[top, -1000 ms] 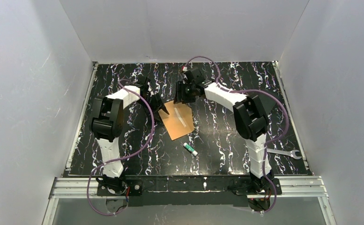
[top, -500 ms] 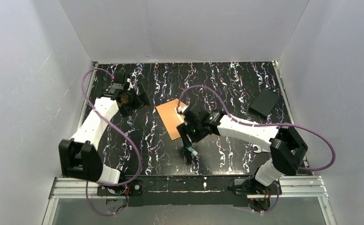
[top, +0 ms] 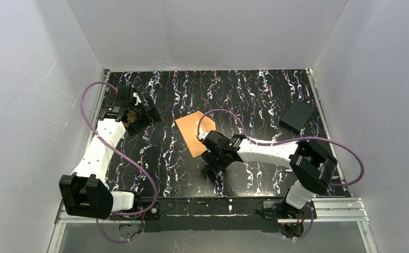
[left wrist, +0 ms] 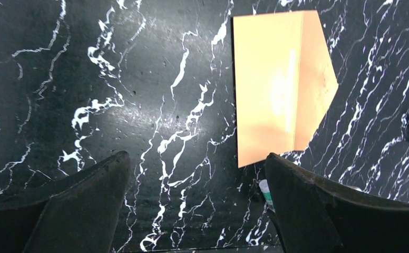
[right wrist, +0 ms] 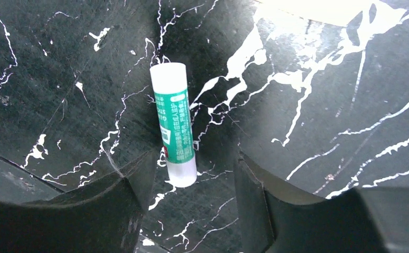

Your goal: Place the letter into the envelope and seal it

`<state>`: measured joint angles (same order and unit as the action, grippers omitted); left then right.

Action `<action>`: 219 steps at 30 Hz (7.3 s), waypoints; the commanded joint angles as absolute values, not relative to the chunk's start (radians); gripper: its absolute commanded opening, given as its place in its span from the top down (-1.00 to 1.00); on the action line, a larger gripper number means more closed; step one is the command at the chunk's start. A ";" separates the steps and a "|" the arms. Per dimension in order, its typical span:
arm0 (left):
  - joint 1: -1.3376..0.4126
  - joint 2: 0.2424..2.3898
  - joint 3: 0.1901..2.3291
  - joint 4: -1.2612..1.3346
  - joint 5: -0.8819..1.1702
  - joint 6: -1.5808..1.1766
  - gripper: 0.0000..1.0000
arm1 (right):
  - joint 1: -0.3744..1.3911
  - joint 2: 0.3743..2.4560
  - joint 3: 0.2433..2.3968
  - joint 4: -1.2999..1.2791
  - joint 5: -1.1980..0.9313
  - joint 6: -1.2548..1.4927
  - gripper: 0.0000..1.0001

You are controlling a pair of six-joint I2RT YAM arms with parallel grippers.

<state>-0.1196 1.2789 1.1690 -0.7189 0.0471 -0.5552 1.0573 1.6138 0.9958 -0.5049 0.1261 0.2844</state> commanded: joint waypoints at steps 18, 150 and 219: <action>-0.118 1.266 1.060 -0.653 0.625 -0.495 -0.95 | 1.057 1.542 1.002 -0.314 0.089 0.185 0.54; -0.123 1.498 1.166 0.259 1.055 -1.313 1.00 | 0.456 1.378 0.906 0.884 -0.438 1.448 0.97; -0.265 1.588 1.361 -0.913 0.883 -0.257 1.00 | 0.751 1.491 1.271 -0.211 -0.530 0.121 -0.36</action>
<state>-0.2600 1.5990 1.3254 -0.7975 0.8150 -0.3260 0.6880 1.5452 1.2938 -0.3557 -0.3943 0.1768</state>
